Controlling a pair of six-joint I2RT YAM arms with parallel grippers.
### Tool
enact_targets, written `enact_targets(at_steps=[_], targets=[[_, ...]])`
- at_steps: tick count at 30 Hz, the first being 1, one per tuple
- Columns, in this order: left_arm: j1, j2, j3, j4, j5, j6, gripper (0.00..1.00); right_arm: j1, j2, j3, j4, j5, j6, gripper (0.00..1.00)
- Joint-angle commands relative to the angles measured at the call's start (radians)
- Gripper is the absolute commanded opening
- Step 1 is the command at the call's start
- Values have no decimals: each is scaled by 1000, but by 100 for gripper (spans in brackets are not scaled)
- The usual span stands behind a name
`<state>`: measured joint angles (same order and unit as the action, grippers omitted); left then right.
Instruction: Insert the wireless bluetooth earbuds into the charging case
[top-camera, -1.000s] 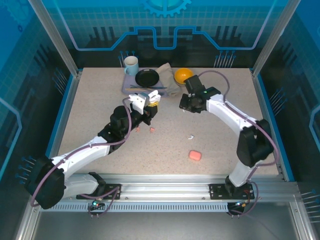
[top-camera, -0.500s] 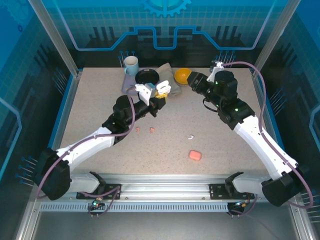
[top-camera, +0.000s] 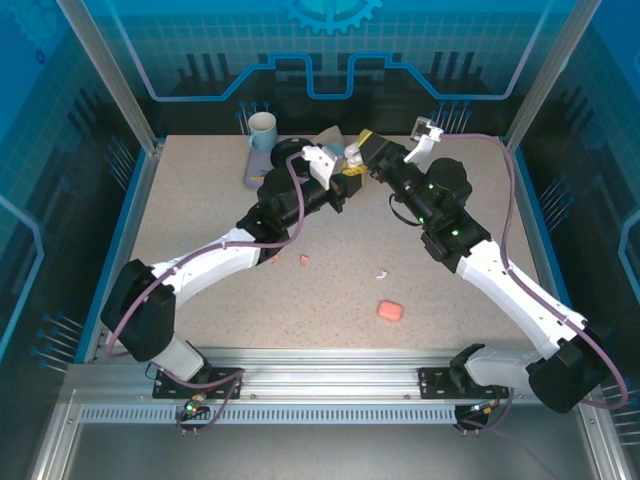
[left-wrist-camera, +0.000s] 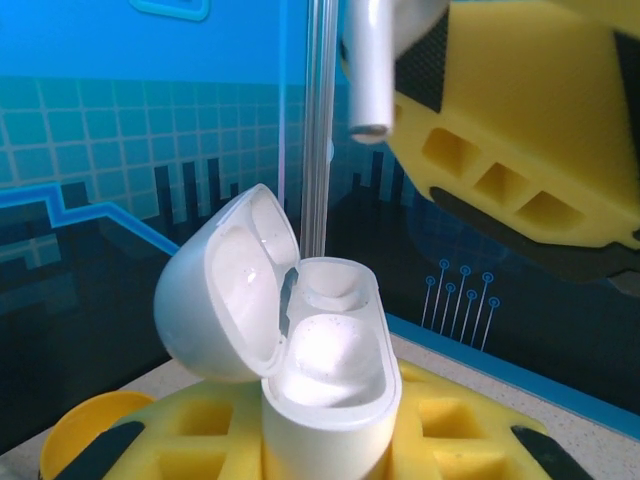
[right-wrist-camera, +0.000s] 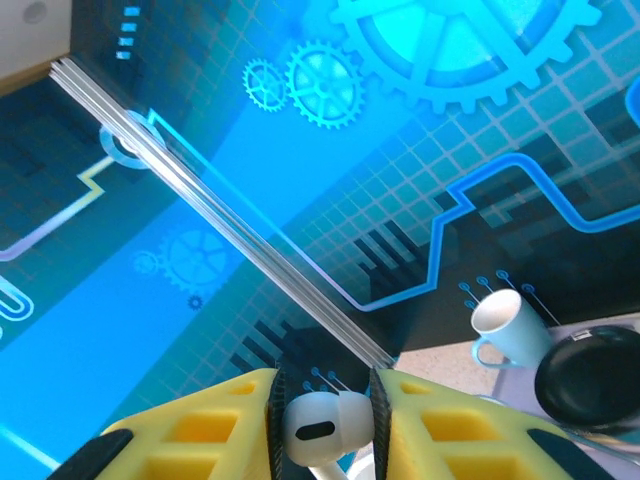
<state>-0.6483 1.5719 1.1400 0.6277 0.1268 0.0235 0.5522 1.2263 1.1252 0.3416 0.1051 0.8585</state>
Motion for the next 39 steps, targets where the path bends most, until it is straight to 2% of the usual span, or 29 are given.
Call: enact_targets(at_steps=[1, 39], targets=[[-8, 22, 57, 54, -22, 33, 0, 21, 4, -13, 86, 29, 4, 30], [-8, 27, 101, 36, -15, 19, 0, 18, -12, -79, 48, 10, -66, 28]])
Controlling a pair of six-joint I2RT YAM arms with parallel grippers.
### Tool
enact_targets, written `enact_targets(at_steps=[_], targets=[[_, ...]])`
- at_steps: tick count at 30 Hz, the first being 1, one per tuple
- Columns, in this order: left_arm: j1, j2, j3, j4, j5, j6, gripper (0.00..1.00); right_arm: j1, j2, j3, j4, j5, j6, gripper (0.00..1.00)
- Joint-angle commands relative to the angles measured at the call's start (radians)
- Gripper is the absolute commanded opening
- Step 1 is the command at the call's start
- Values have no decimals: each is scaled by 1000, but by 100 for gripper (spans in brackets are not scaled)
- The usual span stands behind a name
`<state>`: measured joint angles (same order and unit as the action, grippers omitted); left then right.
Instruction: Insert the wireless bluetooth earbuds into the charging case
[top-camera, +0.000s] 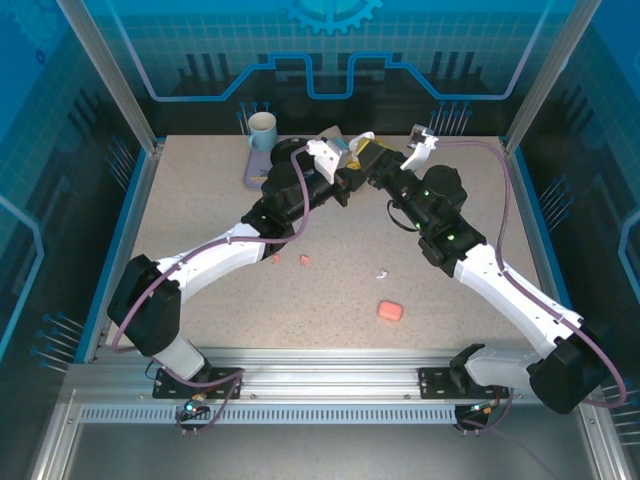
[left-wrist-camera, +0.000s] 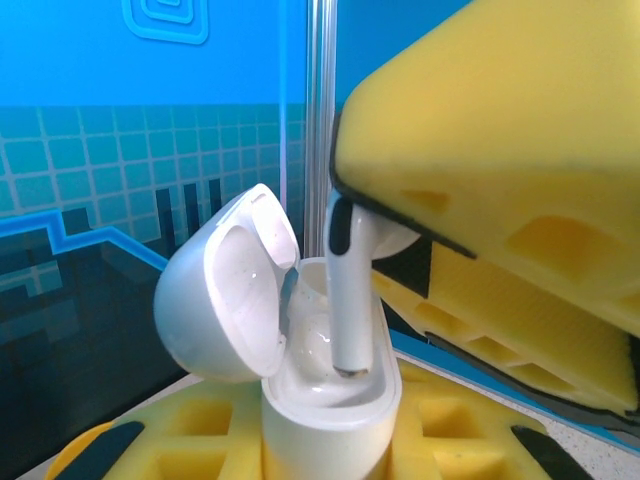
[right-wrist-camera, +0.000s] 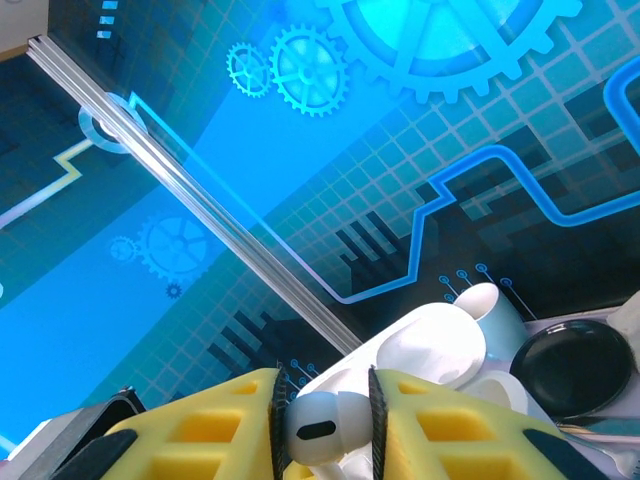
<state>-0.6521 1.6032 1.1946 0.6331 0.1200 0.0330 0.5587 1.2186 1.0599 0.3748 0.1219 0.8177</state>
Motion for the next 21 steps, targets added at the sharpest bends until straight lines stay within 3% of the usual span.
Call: enact_targets(at_steps=[1, 21], targets=[[-4, -2, 47, 29, -8, 11, 0, 13, -4, -15, 13, -9, -30, 27], [-6, -1, 57, 29, -3, 10, 0, 59, 29, 20, -59, -24, -233, 25]])
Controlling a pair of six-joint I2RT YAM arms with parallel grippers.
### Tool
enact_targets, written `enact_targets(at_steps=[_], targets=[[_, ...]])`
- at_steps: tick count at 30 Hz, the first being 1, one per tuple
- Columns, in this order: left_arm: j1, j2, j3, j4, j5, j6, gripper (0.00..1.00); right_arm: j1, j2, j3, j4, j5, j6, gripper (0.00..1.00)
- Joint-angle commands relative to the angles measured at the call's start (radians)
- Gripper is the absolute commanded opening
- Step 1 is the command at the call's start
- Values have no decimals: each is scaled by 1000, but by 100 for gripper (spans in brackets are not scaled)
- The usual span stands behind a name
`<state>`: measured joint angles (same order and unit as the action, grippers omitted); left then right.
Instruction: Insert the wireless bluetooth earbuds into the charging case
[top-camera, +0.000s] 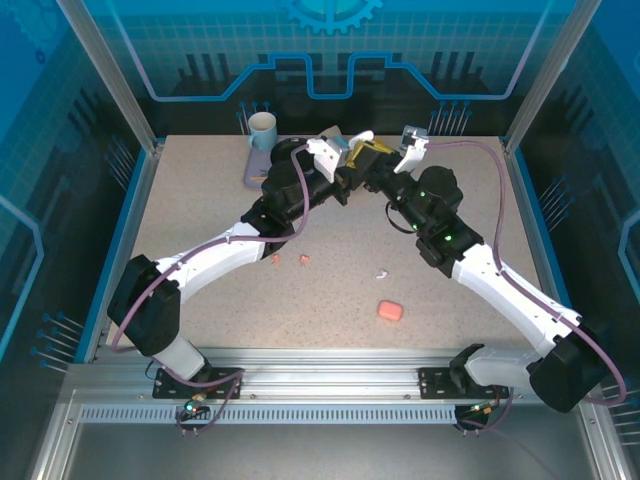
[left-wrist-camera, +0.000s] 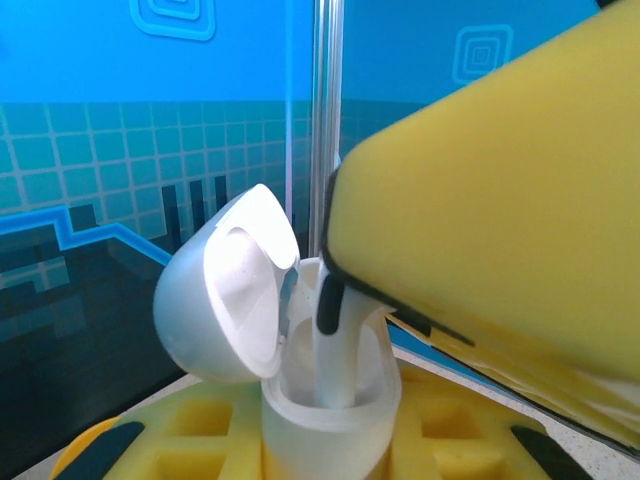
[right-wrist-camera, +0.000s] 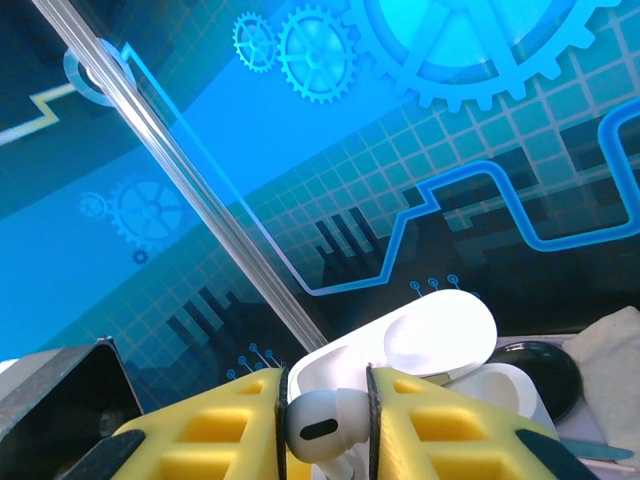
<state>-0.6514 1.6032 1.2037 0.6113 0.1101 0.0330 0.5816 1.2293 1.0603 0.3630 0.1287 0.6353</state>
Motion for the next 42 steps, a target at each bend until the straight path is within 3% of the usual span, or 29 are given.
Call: enact_targets(at_steps=[1, 17, 42], targets=[[-5, -1, 48, 51, 7, 10, 0, 39, 21, 21, -53, -31, -66, 25], [-6, -23, 33, 33, 3, 19, 0, 49, 82, 194, -422, -17, -151, 23], [-5, -27, 18, 13, -3, 14, 0, 48, 102, 251, -461, 30, -135, 41]])
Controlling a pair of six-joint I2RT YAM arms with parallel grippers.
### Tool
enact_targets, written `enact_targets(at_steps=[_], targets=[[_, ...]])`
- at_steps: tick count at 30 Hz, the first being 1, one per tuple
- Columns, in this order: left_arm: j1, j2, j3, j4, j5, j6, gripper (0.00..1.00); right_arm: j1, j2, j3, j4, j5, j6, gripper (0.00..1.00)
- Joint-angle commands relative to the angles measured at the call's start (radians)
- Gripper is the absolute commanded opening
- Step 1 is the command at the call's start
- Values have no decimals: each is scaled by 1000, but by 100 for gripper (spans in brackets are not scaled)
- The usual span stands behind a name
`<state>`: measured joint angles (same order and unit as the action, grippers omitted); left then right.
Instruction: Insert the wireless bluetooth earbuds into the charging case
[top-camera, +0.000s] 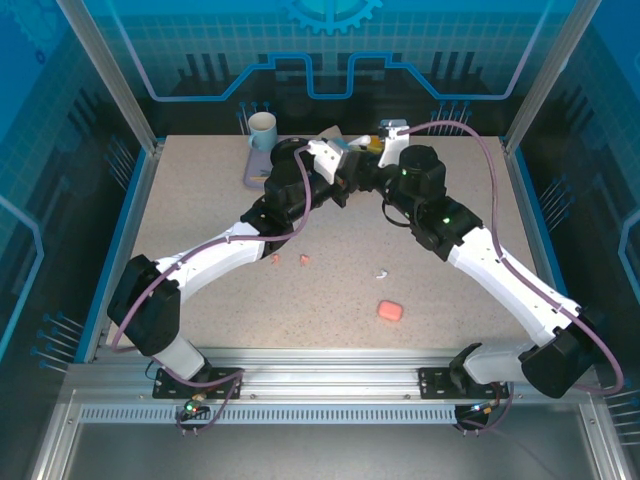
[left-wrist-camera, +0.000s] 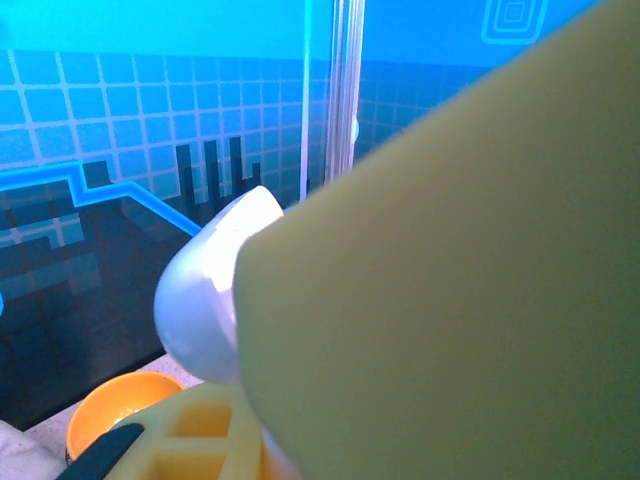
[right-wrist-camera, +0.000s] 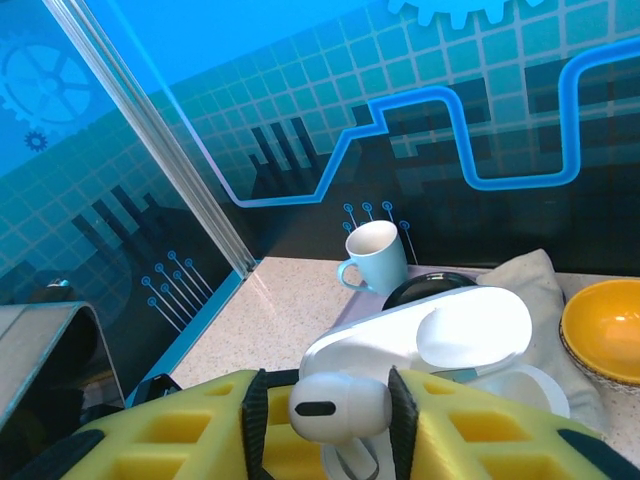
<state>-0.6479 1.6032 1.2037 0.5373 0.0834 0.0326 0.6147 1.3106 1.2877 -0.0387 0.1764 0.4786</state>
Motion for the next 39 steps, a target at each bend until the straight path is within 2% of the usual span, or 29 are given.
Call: enact_targets(at_steps=[1, 15, 30, 39], targets=[[-9, -27, 17, 87, 23, 13, 0, 9, 22, 28, -62, -18, 30, 42], [-9, -24, 9, 84, 26, 5, 0, -77, 22, 46, -36, -103, 177, 57], [-9, -23, 0, 93, 27, -3, 0, -171, -3, 27, 25, -222, 341, 62], [-5, -68, -41, 67, 46, 26, 0, -212, -61, 75, -159, -398, 389, 64]])
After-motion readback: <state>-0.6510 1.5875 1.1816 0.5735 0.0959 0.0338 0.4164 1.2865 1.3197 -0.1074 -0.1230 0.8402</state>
